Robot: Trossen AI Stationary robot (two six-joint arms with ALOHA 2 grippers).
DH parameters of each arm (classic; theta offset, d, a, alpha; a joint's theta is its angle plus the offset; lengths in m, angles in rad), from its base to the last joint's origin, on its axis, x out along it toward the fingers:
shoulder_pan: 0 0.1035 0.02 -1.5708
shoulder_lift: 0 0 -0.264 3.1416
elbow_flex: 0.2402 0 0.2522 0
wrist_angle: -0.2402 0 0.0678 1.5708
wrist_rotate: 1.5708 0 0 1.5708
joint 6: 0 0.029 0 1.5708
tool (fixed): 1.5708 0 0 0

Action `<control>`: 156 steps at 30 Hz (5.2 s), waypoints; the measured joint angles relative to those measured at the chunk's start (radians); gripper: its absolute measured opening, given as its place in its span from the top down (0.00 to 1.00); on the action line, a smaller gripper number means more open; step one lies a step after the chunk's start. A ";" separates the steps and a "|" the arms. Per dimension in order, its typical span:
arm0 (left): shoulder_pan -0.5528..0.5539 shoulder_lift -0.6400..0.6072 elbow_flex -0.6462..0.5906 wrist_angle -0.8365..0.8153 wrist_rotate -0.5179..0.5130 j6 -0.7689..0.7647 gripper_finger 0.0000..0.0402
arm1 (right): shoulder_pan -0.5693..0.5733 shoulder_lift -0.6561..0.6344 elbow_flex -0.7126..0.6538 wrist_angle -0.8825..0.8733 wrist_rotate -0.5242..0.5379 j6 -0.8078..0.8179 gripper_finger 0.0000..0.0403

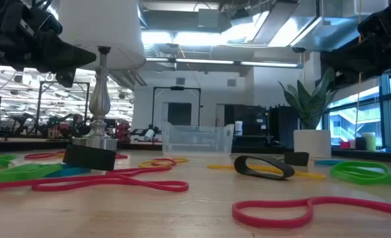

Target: Pick and place rubber bands into bin

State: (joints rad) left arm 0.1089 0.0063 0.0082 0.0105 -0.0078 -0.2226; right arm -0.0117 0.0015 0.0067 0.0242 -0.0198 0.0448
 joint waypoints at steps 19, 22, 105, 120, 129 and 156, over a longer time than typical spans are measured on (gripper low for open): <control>0.000 0.000 0.000 0.000 0.000 0.000 1.00 | -0.001 0.006 0.000 0.047 0.000 -0.030 0.99; 0.000 0.000 0.000 0.000 0.000 0.000 1.00 | -0.001 0.024 0.000 0.056 -0.001 -0.077 0.99; 0.000 0.000 0.000 0.000 0.000 0.000 1.00 | -0.009 1.628 0.951 -0.776 0.078 0.919 0.65; 0.000 0.000 0.000 0.000 0.000 0.000 1.00 | -0.003 1.679 0.951 -0.809 0.069 0.892 0.74; 0.000 0.000 0.000 0.000 0.000 0.000 1.00 | -0.004 1.679 0.951 -0.804 0.052 0.893 0.76; 0.000 0.000 0.000 0.000 0.000 0.000 1.00 | 0.028 1.635 0.951 -0.837 0.044 0.810 0.70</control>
State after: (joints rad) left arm 0.1091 0.0063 0.0082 0.0105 -0.0074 -0.2226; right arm 0.0159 1.6362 0.9573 -0.8127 0.0242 0.8550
